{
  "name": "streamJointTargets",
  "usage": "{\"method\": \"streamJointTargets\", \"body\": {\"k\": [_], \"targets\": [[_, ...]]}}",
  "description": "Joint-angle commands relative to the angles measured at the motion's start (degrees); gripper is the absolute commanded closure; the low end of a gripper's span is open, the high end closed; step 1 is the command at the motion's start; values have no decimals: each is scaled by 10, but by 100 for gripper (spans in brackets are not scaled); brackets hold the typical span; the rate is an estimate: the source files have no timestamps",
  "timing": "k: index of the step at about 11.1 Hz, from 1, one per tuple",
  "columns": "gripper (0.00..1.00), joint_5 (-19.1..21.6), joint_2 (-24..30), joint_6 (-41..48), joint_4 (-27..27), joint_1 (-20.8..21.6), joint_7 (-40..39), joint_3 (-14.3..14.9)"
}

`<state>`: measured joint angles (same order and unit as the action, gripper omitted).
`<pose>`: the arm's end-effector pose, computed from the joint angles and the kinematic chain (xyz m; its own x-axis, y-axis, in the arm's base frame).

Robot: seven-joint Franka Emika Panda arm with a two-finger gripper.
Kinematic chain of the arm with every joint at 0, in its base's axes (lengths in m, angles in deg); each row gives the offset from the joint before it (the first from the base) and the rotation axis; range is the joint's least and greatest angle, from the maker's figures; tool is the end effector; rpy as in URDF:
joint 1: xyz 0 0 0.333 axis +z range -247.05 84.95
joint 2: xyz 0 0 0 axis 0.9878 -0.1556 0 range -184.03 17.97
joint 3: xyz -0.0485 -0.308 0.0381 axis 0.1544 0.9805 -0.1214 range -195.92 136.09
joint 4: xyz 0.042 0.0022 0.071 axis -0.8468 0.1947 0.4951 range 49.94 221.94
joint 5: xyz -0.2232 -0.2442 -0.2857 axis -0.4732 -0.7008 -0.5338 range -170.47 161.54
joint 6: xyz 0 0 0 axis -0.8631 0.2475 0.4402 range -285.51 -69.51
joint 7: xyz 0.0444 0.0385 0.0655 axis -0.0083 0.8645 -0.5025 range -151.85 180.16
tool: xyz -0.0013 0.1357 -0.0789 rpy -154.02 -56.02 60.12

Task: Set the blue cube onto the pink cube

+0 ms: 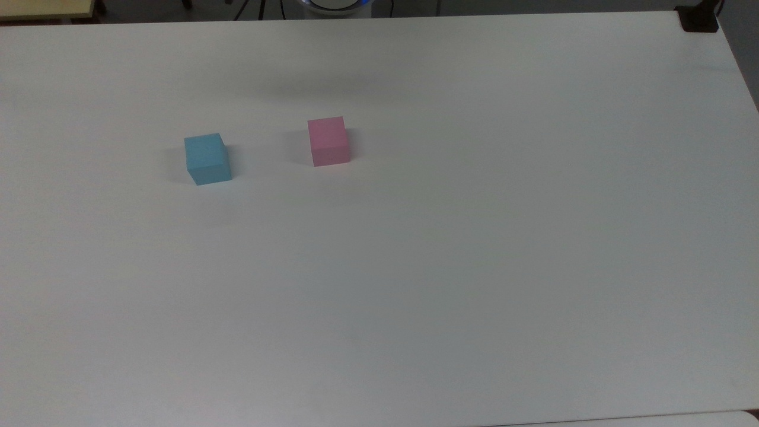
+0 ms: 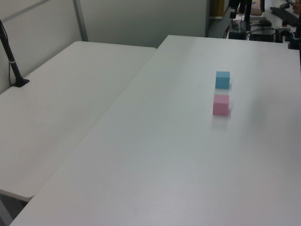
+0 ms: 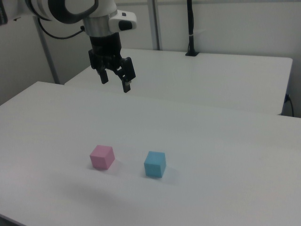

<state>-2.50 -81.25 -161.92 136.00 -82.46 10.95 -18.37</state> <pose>0.5816 -0.1300 0.5926 0.9838 -0.1701 0.0562 -0.1682 -0.9850 -0.0375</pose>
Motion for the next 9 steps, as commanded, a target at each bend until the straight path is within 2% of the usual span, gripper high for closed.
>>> {"method": "streamJointTargets", "body": {"k": [1, 2, 4, 7, 9], "targets": [[0, -5, 3, 10, -1, -1, -2, -1], [0, -18, 2, 11, -1, 1, -8, -1], [0, -91, -14, 11, 12, 4, -49, -12], [0, -115, -73, 8, 22, -7, -59, -14], [0, -128, -104, -49, 47, -29, -83, -14]]}}
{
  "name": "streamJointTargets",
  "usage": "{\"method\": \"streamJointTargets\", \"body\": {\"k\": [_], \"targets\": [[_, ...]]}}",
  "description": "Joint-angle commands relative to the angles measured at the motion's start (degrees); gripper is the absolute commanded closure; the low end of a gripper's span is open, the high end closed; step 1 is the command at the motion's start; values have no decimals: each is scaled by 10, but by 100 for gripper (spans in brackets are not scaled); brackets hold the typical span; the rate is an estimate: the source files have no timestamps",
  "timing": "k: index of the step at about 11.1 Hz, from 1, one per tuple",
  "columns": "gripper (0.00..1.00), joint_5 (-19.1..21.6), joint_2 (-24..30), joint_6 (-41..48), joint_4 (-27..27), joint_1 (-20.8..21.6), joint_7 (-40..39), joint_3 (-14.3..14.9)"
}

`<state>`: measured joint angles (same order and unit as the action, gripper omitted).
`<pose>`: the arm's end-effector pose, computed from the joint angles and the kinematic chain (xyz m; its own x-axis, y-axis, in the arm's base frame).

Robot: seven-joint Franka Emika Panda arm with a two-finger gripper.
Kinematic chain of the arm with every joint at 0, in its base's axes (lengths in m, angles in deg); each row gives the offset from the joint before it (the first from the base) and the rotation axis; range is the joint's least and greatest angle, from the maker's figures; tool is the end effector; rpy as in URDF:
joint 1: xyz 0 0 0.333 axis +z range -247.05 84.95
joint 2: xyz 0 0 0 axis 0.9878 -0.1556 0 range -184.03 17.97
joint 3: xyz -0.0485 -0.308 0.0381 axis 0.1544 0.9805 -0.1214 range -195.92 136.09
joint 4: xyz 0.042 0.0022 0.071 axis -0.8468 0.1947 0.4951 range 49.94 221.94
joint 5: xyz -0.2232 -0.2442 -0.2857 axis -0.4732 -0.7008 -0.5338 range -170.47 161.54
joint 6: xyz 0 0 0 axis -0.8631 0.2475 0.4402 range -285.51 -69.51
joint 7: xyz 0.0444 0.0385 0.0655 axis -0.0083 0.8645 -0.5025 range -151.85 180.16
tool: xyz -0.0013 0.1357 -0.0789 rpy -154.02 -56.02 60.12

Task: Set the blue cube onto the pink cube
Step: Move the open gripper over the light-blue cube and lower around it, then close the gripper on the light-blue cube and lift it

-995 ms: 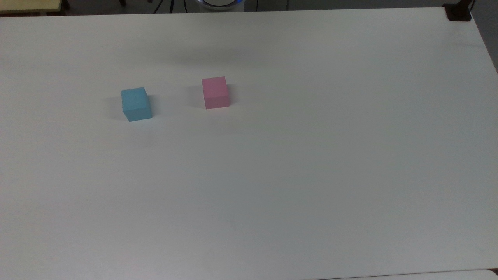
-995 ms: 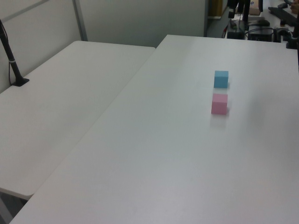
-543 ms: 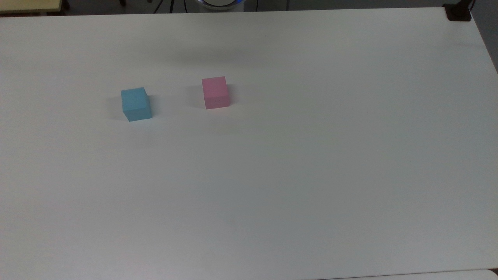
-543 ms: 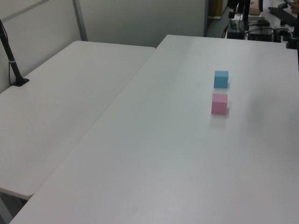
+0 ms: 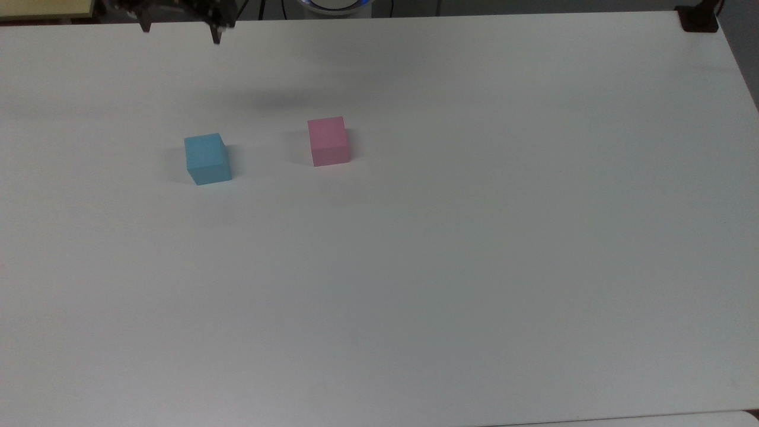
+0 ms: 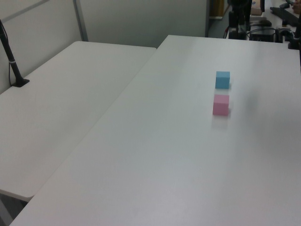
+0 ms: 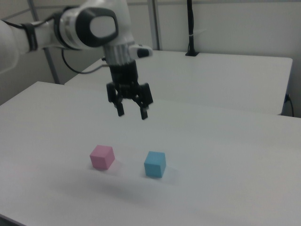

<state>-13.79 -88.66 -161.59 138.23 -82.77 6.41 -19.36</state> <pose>0.5994 -0.1526 0.4972 0.9870 -0.0772 -0.1407 -0.0542 -0.9855 0.1606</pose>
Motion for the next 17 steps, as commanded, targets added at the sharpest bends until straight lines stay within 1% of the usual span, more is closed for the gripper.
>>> {"method": "streamJointTargets", "body": {"k": [1, 2, 3, 4, 5, 6, 8, 12, 13, 15, 17], "targets": [[0, -11, -31, -111, 52, -32, -64, -4], [0, -11, -32, -146, 83, -37, -85, -4], [0, -9, -44, -174, 103, -42, -129, -5], [0, 20, -56, -196, 111, -44, -184, -5], [0, 64, -68, -220, 113, -46, -214, -4], [0, 80, -75, -230, 116, -45, -224, -5], [0, 84, -96, -245, 119, -41, -223, -5], [0, 86, -129, -310, 134, -36, -210, -5], [0, 86, -133, -313, 140, -35, -211, -5], [0, 86, -142, -313, 160, -26, -211, -14], [49, 87, -127, -307, 156, -31, -208, -15]]}}
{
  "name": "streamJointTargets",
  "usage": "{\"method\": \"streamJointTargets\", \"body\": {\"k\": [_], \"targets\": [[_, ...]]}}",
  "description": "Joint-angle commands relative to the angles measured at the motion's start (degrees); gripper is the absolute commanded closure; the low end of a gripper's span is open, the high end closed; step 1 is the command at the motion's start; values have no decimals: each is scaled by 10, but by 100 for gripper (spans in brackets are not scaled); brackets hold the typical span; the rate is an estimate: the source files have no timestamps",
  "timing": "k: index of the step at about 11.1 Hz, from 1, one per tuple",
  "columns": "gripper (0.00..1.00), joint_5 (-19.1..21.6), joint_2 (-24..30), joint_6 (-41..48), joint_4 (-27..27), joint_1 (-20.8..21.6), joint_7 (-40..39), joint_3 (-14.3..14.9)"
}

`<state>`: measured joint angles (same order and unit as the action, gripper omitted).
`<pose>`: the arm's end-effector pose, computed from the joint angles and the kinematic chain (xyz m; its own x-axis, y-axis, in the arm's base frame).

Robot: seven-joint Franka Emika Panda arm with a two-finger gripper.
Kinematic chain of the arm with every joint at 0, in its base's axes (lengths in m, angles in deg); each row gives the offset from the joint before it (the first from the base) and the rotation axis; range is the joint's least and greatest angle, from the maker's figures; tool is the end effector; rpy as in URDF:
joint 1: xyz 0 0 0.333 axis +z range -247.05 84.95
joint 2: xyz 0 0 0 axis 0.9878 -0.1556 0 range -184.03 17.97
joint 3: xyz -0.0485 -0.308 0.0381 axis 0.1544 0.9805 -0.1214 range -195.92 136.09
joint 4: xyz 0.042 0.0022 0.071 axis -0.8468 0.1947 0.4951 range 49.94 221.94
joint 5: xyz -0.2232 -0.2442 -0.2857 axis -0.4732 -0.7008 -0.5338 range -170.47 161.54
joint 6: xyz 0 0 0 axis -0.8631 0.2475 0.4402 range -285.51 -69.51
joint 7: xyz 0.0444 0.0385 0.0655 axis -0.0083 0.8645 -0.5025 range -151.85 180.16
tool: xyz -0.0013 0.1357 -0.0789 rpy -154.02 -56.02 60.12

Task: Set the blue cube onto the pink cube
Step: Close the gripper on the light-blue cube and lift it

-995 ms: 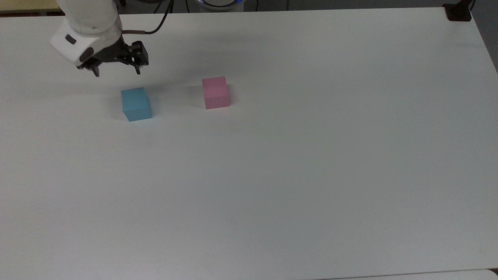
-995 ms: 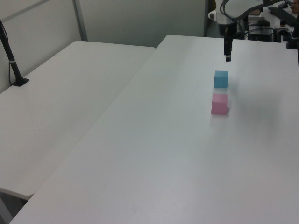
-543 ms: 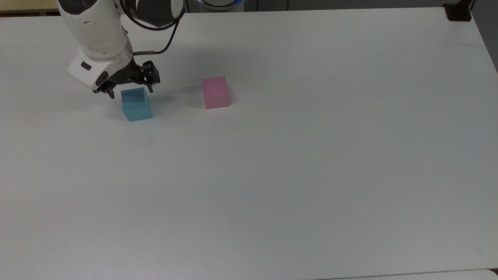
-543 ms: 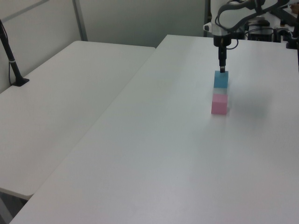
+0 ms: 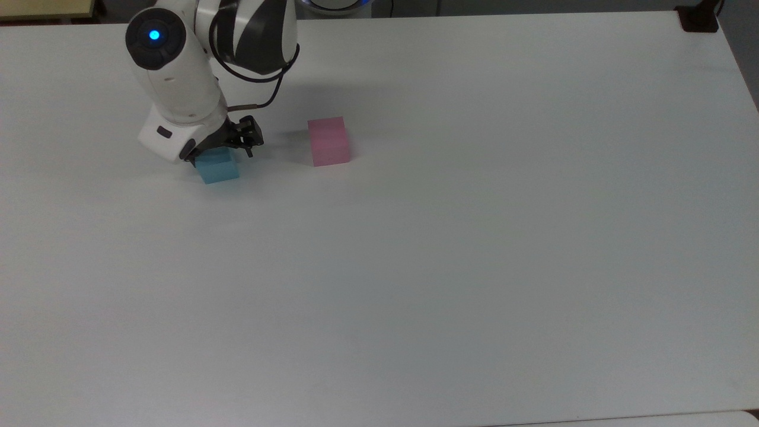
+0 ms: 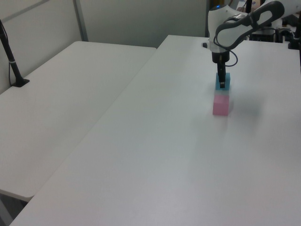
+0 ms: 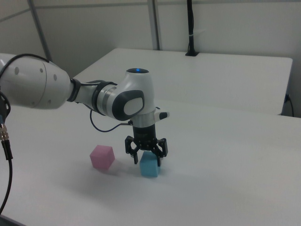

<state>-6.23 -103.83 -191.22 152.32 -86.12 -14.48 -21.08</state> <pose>0.6313 -0.1578 0.2406 0.9523 0.2739 -0.1342 0.2786 -0.9603 0.0168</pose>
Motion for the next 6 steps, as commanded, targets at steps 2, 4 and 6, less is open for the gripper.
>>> {"method": "streamJointTargets", "body": {"k": [2, 4, 6], "targets": [[51, 14, 66, 51, 12, -1, 0, 2], [51, 18, 133, 131, 11, 5, 1, 0], [50, 36, 169, 176, 12, 8, 29, -35]]}}
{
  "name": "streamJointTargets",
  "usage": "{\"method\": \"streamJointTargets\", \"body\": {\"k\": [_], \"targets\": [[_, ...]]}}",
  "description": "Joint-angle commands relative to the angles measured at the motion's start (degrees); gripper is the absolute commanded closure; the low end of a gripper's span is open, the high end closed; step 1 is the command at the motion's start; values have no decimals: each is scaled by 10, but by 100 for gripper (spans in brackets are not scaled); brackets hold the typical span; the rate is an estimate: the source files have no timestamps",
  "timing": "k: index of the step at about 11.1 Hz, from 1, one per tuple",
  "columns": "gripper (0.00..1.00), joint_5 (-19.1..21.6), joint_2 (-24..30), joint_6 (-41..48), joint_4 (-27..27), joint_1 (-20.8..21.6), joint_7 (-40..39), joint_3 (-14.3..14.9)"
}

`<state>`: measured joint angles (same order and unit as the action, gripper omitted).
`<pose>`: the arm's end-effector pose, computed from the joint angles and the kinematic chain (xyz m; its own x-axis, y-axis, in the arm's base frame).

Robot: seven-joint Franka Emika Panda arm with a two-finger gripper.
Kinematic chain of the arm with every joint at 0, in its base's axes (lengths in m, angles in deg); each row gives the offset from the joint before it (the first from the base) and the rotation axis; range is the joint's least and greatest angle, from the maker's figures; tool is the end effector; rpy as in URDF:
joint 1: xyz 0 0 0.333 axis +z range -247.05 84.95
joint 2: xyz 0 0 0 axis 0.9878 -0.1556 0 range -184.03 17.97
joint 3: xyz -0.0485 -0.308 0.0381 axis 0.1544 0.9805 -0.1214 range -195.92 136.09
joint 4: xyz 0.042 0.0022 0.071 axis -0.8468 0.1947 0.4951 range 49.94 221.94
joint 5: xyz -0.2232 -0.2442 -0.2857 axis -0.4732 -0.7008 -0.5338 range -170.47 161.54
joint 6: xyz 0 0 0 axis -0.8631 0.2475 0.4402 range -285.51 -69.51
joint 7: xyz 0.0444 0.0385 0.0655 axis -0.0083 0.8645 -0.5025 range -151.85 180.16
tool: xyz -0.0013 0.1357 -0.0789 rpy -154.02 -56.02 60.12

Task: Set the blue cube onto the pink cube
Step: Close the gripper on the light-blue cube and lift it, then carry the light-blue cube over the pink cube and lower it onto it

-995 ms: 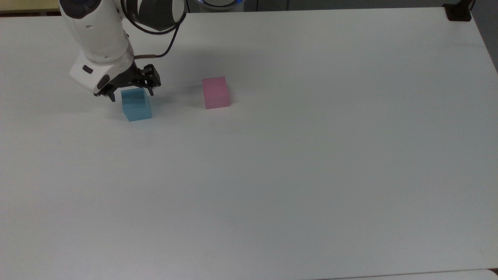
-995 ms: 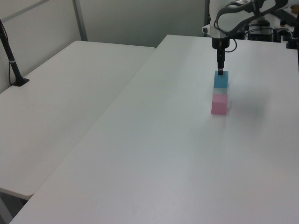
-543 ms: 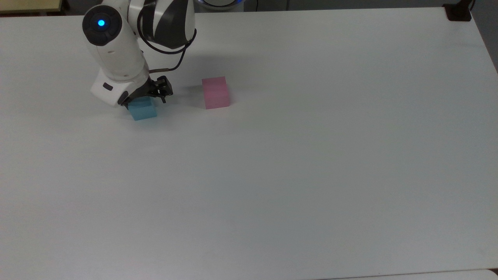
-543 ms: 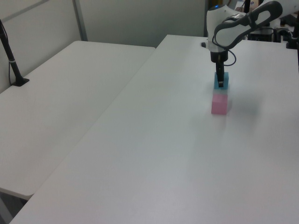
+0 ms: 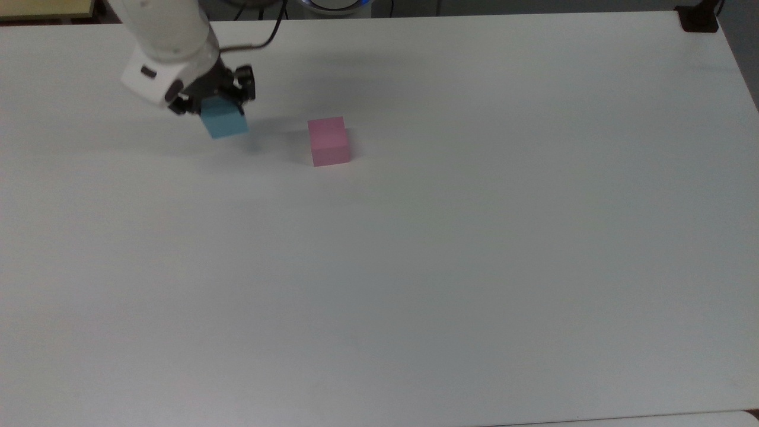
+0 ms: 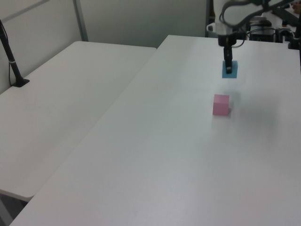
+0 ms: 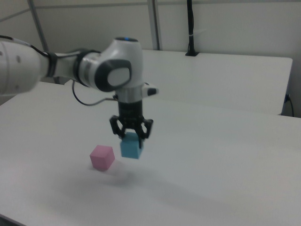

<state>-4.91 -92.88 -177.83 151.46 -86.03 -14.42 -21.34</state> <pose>0.6062 -0.1453 0.3524 0.9552 0.2623 -0.1369 0.2596 -0.9650 -0.0376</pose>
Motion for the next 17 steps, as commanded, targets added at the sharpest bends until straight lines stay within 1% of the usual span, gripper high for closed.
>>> {"method": "streamJointTargets", "body": {"k": [1, 2, 4, 5, 6, 7, 8, 9, 10, 11, 12, 13, 14, 15, 17], "targets": [[50, 26, 63, 41, 21, 7, 87, -55], [50, 26, 63, 39, 21, 7, 134, -82], [49, 26, 57, 30, 27, 8, 191, -108], [49, 26, 56, 15, 36, 8, 197, -123], [48, 23, 56, -7, 56, 8, 200, -131], [48, 21, 53, -31, 64, 9, 207, -137], [48, 18, 38, -52, 65, 17, 222, -137], [48, 9, 28, -64, 65, 29, 236, -137], [47, 3, 23, -68, 65, 30, 247, -137], [44, 2, 21, -69, 65, 31, 248, -137], [35, -8, 21, -69, 65, 31, 247, -137], [14, -31, 21, -66, 65, 31, 247, -137], [4, -46, 21, -63, 65, 30, 247, -137], [0, -47, 21, -62, 63, 29, 247, -137], [0, -47, 26, -52, 58, 27, 258, -137]]}}
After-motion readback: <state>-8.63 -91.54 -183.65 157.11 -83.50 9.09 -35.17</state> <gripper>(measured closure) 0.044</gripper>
